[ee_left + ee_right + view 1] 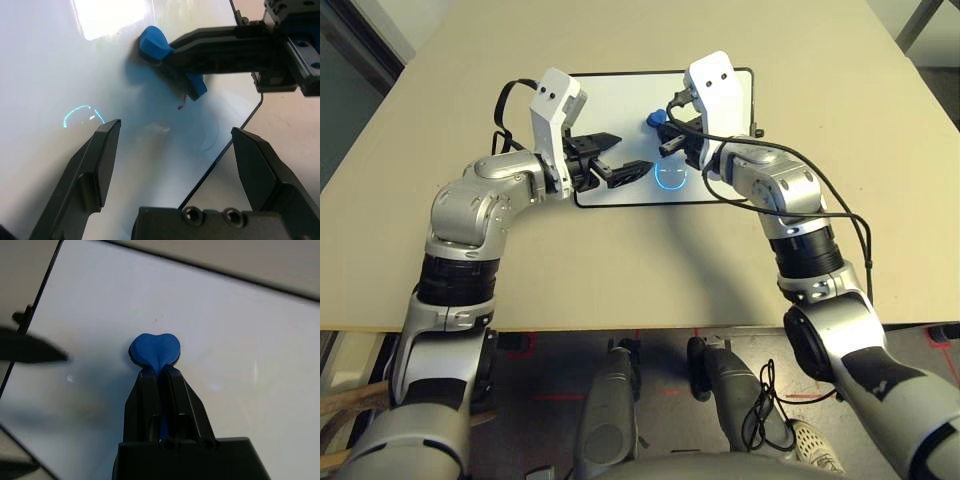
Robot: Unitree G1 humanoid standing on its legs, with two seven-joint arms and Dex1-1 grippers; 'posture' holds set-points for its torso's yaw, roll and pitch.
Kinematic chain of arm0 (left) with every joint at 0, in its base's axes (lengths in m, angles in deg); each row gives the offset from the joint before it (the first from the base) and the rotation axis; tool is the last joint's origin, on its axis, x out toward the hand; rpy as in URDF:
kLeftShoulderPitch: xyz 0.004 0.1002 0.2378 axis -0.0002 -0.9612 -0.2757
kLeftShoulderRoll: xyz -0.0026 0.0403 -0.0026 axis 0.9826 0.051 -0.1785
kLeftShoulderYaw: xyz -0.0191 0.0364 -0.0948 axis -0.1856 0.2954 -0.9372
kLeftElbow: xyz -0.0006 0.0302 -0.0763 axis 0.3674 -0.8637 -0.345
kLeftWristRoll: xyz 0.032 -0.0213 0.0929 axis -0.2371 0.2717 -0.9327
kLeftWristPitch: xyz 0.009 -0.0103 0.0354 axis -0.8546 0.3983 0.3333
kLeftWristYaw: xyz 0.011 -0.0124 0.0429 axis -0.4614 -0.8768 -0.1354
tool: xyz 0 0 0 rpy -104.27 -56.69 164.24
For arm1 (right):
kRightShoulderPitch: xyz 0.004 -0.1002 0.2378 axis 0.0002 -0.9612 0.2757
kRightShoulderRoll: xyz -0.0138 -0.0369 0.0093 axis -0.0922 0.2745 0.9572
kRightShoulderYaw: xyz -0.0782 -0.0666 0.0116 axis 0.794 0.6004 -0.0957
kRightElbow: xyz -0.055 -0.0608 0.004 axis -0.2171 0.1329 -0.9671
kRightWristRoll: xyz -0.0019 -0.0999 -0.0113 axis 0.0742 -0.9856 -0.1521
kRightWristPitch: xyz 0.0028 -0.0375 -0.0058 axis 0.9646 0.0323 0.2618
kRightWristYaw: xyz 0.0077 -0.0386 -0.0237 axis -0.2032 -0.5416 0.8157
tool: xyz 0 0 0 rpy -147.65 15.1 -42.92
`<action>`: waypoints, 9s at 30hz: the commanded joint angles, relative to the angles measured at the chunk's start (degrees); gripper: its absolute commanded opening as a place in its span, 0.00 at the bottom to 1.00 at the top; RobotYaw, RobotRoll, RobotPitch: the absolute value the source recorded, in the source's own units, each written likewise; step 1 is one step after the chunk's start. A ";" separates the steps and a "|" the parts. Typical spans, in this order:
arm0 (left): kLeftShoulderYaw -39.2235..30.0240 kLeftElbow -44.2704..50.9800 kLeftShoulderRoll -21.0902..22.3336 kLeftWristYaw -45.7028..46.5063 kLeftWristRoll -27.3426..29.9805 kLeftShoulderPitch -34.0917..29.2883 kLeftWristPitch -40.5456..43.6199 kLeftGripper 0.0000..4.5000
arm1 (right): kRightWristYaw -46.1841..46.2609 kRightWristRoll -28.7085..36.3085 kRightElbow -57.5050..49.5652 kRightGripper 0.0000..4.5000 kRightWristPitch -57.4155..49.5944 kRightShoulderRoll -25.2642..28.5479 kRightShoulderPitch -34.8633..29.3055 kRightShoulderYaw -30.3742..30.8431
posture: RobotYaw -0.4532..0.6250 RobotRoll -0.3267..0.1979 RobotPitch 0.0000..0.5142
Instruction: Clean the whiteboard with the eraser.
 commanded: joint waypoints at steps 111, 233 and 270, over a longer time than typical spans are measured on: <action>1.11 -0.45 -0.43 -0.42 -0.03 0.35 -0.18 1.00 | 4.25 -4.03 1.87 0.00 1.89 3.41 -9.65 -1.22 | 0.48 0.62 0.54; 0.94 -0.02 -1.16 -0.11 0.23 -0.20 0.55 1.00 | -1.53 -4.54 1.47 0.00 2.58 1.92 -2.69 1.29 | 0.48 0.62 0.57; -24.25 -25.30 2.52 26.32 -8.02 3.10 -41.38 1.00 | 8.94 -1.87 3.06 0.00 -3.06 16.10 -1.21 -15.24 | 0.50 0.62 0.40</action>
